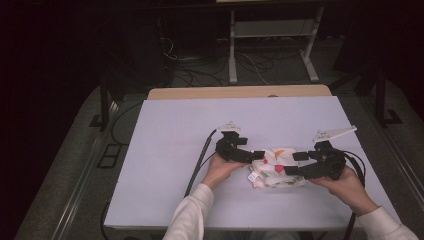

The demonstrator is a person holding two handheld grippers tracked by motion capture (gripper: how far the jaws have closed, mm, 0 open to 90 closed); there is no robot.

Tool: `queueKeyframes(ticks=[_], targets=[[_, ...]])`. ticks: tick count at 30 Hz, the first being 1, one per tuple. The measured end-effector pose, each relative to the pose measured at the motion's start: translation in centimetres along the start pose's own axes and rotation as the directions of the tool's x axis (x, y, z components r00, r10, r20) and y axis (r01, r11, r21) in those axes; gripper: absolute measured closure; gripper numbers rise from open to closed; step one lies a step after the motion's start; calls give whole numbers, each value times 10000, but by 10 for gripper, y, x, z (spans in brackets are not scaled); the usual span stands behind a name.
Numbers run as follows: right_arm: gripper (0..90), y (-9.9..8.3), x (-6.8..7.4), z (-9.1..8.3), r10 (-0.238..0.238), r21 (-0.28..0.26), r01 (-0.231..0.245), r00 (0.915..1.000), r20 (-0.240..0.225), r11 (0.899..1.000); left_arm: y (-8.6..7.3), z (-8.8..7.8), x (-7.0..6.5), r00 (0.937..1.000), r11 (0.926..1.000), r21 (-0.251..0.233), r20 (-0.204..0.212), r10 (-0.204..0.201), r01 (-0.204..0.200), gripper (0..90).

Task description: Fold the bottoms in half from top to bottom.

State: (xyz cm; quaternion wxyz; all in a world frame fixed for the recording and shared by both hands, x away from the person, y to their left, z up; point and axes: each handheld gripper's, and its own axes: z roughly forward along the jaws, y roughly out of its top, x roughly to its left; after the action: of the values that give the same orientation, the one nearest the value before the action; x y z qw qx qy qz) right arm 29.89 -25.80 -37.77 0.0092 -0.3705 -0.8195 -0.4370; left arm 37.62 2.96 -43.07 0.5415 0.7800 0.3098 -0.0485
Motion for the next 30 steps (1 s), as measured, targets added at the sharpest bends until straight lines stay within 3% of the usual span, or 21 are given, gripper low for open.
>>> queueKeyframes(ticks=[6, 8, 14, 30], targets=[[108, 2, -15, 3, 205, -23, -205, 9998, -21, 9998, 6, 0, -1, 9999, 9999, 57, 24, 121, -121, 0], [6, 3, -18, 4, 357, -62, -356, 9992, 187, 9993, 8, 0, -1, 9999, 9999, 67, 11, 130, -130, 0], [0, 4, -28, 3, 361, -283, -354, 9990, 262, 9990, 13, 1, 1, 9998, 9991, 370, -30, 220, -218, 0], [0, 12, -59, 2, 499, -383, -478, 9972, 549, 9981, 25, -1, 13, 9989, 9990, 429, -429, 177, -159, 0]])
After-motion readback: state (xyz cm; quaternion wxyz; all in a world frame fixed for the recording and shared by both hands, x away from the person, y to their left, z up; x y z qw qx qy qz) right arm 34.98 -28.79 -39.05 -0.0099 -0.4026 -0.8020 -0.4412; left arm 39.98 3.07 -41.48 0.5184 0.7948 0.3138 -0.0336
